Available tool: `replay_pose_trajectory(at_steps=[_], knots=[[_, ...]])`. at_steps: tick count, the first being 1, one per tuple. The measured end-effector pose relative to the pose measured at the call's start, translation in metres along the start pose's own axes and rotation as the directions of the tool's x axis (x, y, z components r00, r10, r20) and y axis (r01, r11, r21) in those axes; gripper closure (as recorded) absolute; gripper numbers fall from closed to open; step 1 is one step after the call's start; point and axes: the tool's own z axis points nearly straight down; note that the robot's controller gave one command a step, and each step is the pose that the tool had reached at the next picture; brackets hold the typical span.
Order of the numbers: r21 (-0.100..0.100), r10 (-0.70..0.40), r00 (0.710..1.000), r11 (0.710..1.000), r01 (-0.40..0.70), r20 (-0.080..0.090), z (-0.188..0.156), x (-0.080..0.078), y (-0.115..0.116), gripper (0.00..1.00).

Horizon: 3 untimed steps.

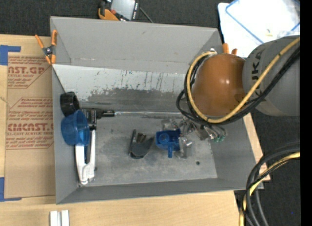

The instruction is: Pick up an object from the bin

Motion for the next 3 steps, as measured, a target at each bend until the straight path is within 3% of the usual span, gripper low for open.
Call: replay_pose_trajectory(at_steps=[1,2,3], knots=[[-0.003,0.138,0.99,0.99,-0.138,-0.005,0.0617,0.0144,-0.0119,1.0],[-0.002,0.139,0.99,0.99,-0.139,-0.006,0.0532,0.0132,-0.0108,0.0],[-0.001,0.139,0.99,0.99,-0.139,-0.004,0.0548,0.0122,-0.011,0.0]])
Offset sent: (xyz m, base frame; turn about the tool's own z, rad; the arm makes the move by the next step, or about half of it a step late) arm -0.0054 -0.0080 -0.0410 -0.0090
